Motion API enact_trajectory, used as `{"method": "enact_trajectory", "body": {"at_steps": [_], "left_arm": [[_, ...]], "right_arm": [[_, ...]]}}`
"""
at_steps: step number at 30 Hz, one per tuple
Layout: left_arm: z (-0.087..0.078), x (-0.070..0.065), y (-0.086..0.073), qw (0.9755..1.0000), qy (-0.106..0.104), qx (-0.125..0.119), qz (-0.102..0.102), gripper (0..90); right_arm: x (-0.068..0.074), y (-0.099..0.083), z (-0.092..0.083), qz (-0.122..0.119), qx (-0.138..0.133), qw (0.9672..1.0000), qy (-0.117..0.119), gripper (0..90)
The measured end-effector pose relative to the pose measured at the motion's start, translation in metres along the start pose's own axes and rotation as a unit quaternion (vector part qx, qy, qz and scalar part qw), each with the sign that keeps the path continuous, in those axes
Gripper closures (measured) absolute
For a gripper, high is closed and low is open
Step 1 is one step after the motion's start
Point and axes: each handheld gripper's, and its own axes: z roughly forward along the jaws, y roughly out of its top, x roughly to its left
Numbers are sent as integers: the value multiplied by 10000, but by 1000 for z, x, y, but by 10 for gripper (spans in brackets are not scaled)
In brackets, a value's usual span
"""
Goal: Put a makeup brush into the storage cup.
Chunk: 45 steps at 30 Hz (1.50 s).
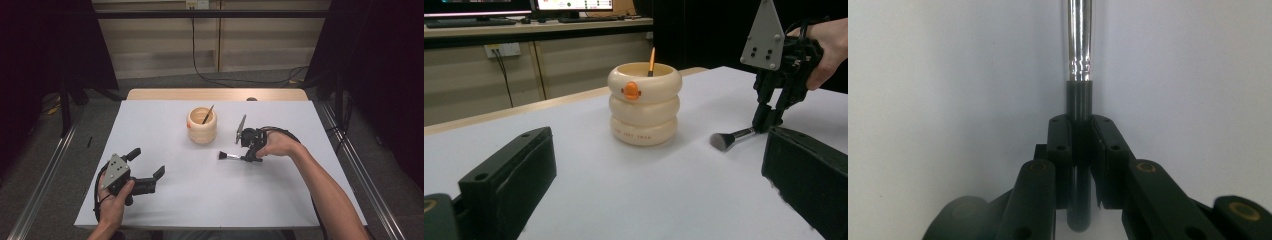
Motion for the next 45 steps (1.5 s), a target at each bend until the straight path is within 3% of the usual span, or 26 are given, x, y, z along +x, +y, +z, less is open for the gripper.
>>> {"method": "enact_trajectory", "body": {"at_steps": [13,21,28,37,45], "left_arm": [[0,0,0,10000,-24,-18,3,10],[0,2,0,10000,18,-9,-17,10],[0,3,0,10000,24,-12,-49,10],[0,4,0,10000,49,-9,-49,10],[1,4,0,10000,57,13,-28,10]], "right_arm": [[-1,-2,0,174,-109,9998,25,804],[0,-12,-4,313,-319,9990,75,804],[-2,-22,-20,605,-760,9953,-3,803],[2,-31,-20,801,-1138,9902,-63,803],[7,-41,-27,1001,-1617,9815,-225,803]]}}
